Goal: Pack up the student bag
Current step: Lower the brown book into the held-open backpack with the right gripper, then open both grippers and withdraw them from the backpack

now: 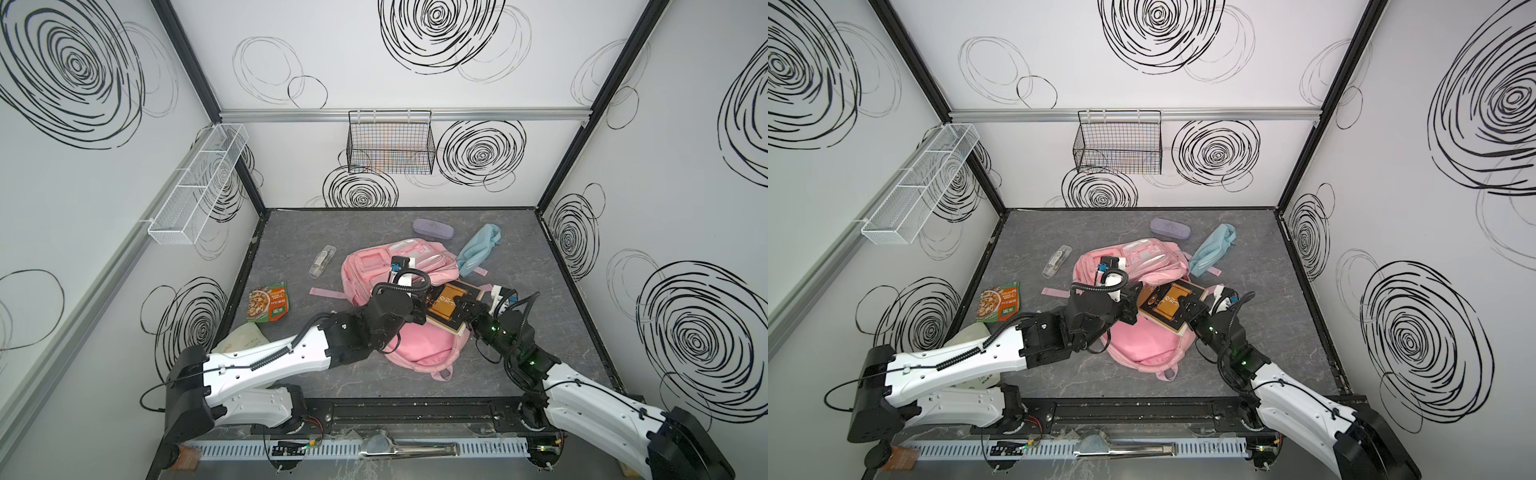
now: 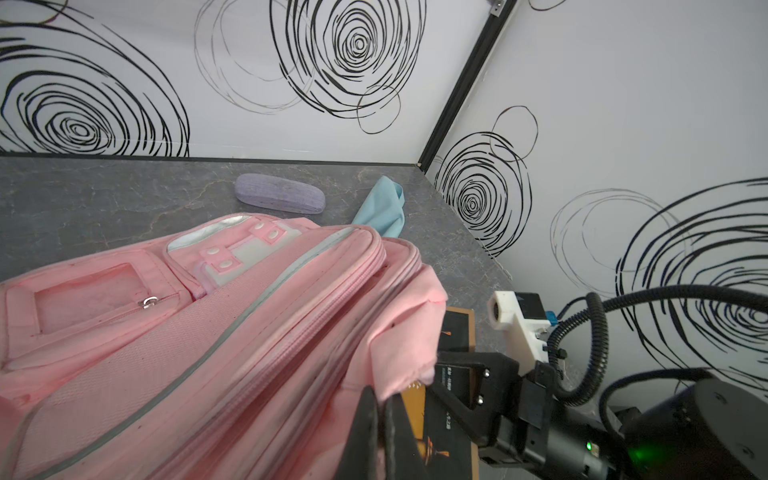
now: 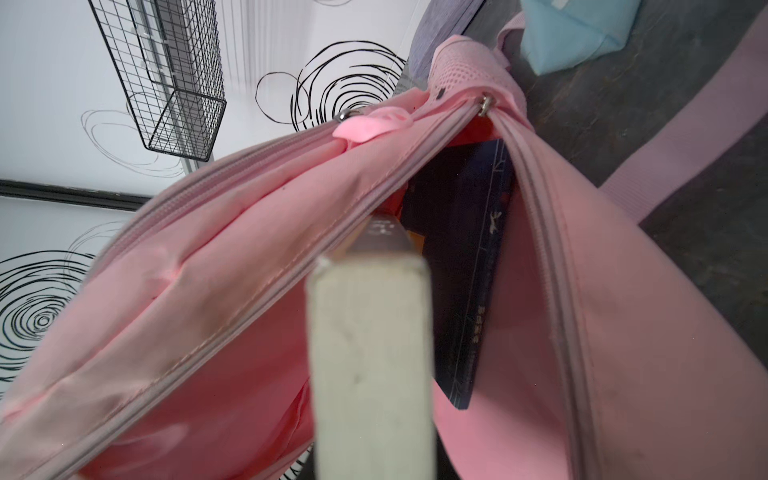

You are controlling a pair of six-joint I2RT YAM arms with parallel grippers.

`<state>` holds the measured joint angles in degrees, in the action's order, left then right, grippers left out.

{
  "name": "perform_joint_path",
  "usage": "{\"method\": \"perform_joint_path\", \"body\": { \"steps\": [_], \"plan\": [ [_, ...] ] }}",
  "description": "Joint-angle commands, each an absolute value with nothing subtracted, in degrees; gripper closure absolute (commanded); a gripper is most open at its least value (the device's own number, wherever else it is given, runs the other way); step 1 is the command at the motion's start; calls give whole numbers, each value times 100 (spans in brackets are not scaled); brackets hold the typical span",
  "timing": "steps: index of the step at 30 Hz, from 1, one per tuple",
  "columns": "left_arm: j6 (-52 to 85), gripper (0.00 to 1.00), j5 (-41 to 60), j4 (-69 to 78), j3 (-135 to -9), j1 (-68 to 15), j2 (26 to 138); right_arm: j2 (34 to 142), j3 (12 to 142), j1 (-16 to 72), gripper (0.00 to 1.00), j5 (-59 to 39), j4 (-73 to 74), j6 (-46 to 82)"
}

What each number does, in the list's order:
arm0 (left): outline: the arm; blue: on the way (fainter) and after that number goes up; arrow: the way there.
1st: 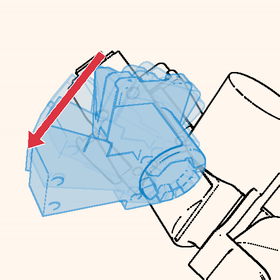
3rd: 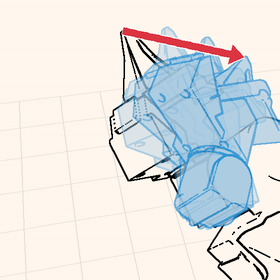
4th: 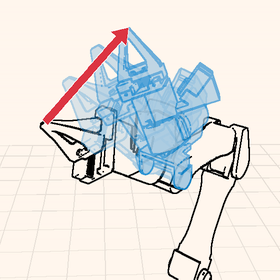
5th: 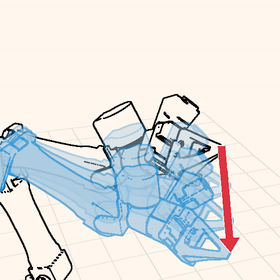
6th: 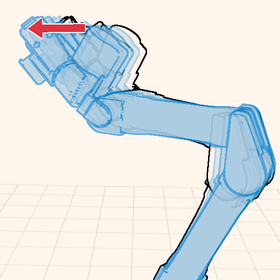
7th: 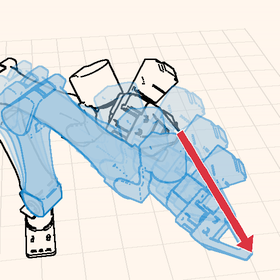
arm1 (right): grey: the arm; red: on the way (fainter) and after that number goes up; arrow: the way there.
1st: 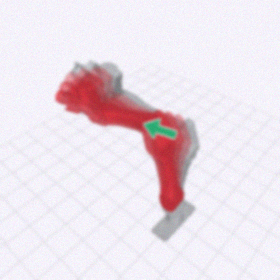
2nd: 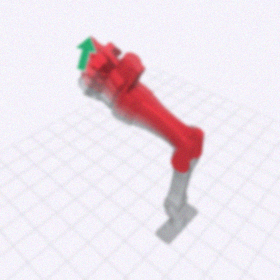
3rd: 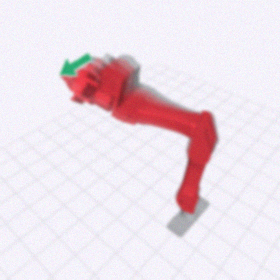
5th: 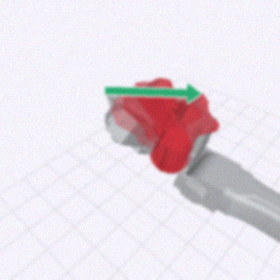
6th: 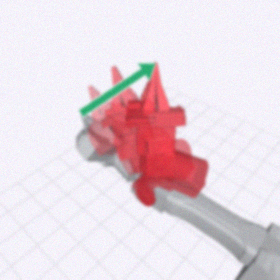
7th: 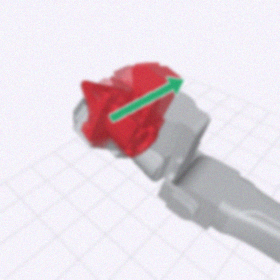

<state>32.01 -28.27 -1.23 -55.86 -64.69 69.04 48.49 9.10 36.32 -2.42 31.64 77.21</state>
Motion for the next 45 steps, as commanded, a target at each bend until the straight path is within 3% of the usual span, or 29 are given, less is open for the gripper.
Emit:
{"method": "perform_joint_path", "body": {
  "steps": [1,12,15,18,21,25,30,35,38,40,45],
  "plan": [
    [2899,100,-2743,491,-5915,-6482,6597,5035,1231,3744,100,212,4296,7772],
    [2917,100,-1190,373,-5747,-6359,6683,6472,1617,3773,99,280,4590,7323],
    [2865,100,-1167,267,-5775,-6286,6746,7317,2077,3672,82,-287,4524,6945],
    [2992,100,-1208,191,-5717,-6075,6711,7853,2460,3586,55,-956,4380,6656],
    [3096,100,-1216,183,-5592,-5844,6645,7915,2593,3604,30,-992,3848,6428],
    [3106,100,-1110,204,-5509,-5631,6631,7720,2726,3475,22,-1218,2776,5957],
    [3045,100,-1118,211,-5467,-5502,6579,6718,2566,3430,13,-1060,1589,5621],
    [2945,98,-1049,281,-5432,-5308,6509,5604,2166,3301,11,-1219,498,5427],
    [2902,78,-947,280,-5467,-5248,6466,4750,1849,3232,13,-1230,-65,5374],
    [2866,57,-931,305,-5435,-5216,6372,4081,1556,3206,13,-987,-281,5361],
    [2860,45,-1209,136,-5134,-5051,6065,3319,1119,2560,13,-953,-415,5216]
  ]
}}
